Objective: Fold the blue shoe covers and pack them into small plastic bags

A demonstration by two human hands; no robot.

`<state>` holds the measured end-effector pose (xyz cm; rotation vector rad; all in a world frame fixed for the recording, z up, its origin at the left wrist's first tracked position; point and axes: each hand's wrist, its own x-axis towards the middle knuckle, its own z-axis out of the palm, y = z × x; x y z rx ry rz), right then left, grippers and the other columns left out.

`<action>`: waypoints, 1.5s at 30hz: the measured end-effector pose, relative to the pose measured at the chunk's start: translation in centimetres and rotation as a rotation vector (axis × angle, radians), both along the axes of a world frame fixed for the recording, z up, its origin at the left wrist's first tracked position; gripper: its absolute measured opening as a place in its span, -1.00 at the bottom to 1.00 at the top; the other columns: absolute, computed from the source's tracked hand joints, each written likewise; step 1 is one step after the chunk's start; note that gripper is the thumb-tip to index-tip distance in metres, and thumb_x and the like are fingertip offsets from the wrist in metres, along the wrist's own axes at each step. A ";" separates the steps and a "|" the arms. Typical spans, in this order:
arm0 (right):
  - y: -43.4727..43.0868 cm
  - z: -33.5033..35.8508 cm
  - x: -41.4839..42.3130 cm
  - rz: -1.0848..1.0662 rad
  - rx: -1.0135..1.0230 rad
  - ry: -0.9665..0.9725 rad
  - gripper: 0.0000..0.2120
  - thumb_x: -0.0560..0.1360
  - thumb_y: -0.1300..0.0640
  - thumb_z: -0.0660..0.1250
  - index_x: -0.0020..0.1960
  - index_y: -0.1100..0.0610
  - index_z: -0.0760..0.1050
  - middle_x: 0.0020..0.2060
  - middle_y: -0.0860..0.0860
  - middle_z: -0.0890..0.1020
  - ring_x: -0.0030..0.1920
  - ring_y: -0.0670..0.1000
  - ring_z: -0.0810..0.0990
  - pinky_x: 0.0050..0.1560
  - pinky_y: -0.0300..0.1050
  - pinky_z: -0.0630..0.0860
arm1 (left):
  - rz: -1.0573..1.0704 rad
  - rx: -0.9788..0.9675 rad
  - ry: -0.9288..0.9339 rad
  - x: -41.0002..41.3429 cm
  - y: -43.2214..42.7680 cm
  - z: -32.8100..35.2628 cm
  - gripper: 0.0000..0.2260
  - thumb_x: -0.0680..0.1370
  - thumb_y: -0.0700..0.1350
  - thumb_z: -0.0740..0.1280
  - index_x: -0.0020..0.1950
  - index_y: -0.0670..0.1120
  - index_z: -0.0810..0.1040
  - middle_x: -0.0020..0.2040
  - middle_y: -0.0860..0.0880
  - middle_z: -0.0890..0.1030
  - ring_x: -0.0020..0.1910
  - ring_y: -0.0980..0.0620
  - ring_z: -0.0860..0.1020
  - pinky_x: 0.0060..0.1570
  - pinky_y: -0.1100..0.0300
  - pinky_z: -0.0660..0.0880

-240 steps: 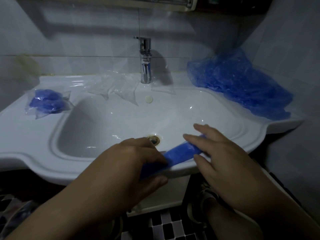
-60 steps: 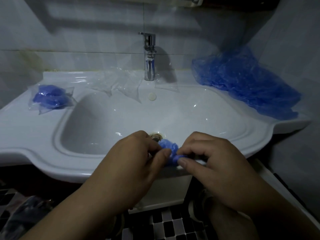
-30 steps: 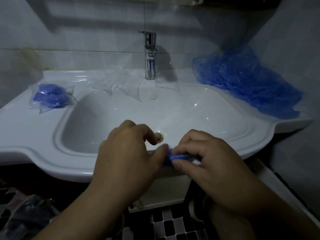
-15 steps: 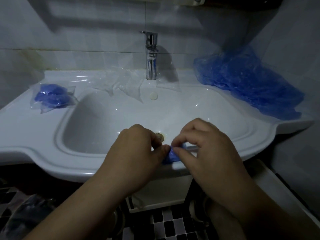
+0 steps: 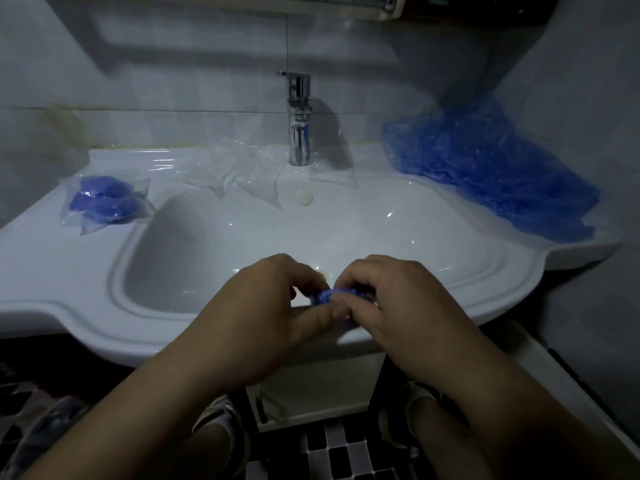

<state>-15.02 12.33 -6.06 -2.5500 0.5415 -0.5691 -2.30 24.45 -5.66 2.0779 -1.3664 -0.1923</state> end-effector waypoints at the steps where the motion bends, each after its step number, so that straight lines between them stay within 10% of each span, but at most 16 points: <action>1: 0.0 0.0 0.1 -0.007 0.012 -0.012 -0.90 0.52 -0.02 0.34 -0.10 -0.02 0.60 -0.21 -0.10 0.58 -0.17 -0.11 0.54 -0.11 -0.07 0.52 | -0.004 -0.002 -0.001 0.1 -0.2 0.0 -0.68 0.34 0.32 0.30 -0.08 0.16 0.63 -0.13 0.21 0.59 -0.10 0.27 0.53 -0.09 0.23 0.50; 8: -1.3 1.1 -1.0 -0.028 0.399 -0.276 -0.88 0.55 0.03 0.31 -0.07 -0.02 0.62 -0.22 -0.13 0.67 -0.16 -0.21 0.61 -0.18 -0.39 0.48 | 0.003 -0.176 0.101 -0.4 -2.7 1.8 -0.84 0.43 0.10 0.43 -0.19 0.02 0.62 -0.35 0.04 0.65 -0.35 0.10 0.59 -0.31 0.21 0.52; 19: -7.0 4.2 -2.1 -0.101 0.743 -0.598 -0.83 0.53 0.30 0.33 -0.05 0.11 0.67 -0.35 0.09 0.68 -0.37 -0.01 0.59 -0.32 -0.22 0.53 | -0.095 -0.175 1.008 -2.4 -10.9 6.1 -0.76 0.56 -0.08 0.35 -0.23 -0.21 0.57 -0.41 -0.10 0.53 -0.47 0.08 0.47 -0.43 0.31 0.46; 23: -10.0 4.2 -1.2 -0.380 0.500 -0.434 -0.91 0.52 0.19 0.39 -0.01 0.03 0.61 -0.32 -0.01 0.69 -0.37 -0.15 0.64 -0.36 -0.36 0.53 | 0.016 0.002 0.804 -0.6 -15.2 5.6 -0.61 0.58 0.14 0.26 -0.01 -0.19 0.61 -0.22 -0.12 0.66 -0.31 0.01 0.60 -0.30 0.19 0.60; 26: -11.2 3.3 -0.4 -0.415 0.487 -0.407 -0.87 0.51 0.18 0.40 -0.14 -0.04 0.60 -0.38 -0.01 0.67 -0.36 -0.08 0.66 -0.28 -0.17 0.64 | 0.144 0.069 0.103 3.1 -18.6 3.6 -0.63 0.59 0.16 0.23 0.09 -0.11 0.60 0.02 -0.11 0.64 -0.06 -0.03 0.60 0.02 0.06 0.59; 32: -11.5 2.7 0.8 -0.356 0.538 -0.431 -0.75 0.51 0.22 0.38 -0.23 -0.10 0.54 -0.39 -0.02 0.68 -0.39 -0.09 0.64 -0.34 -0.25 0.59 | 0.138 0.356 -0.743 10.3 -22.4 -0.2 -0.50 0.54 0.01 0.28 0.48 0.18 0.29 0.58 -0.15 0.04 0.55 -0.21 0.00 0.51 -0.13 -0.01; 37: -11.2 3.0 0.5 -0.320 0.551 -0.458 -0.77 0.50 0.24 0.38 -0.22 -0.06 0.57 -0.39 -0.03 0.67 -0.43 -0.12 0.61 -0.42 -0.32 0.52 | 0.115 0.491 -0.764 12.1 -23.0 -1.6 -0.41 0.54 -0.09 0.28 0.55 -0.08 0.17 0.60 -0.07 0.00 0.56 -0.14 0.00 0.51 -0.17 -0.03; 45: -9.4 2.9 -1.5 -0.320 0.509 -0.457 -0.71 0.54 0.27 0.32 -0.01 -0.13 0.61 -0.28 -0.14 0.65 -0.41 -0.19 0.57 -0.37 -0.34 0.49 | 0.130 -0.311 -0.230 6.8 -15.4 4.5 -0.73 0.46 -0.10 0.49 0.15 -0.02 0.62 0.12 0.10 0.61 0.01 0.16 0.57 0.01 0.31 0.46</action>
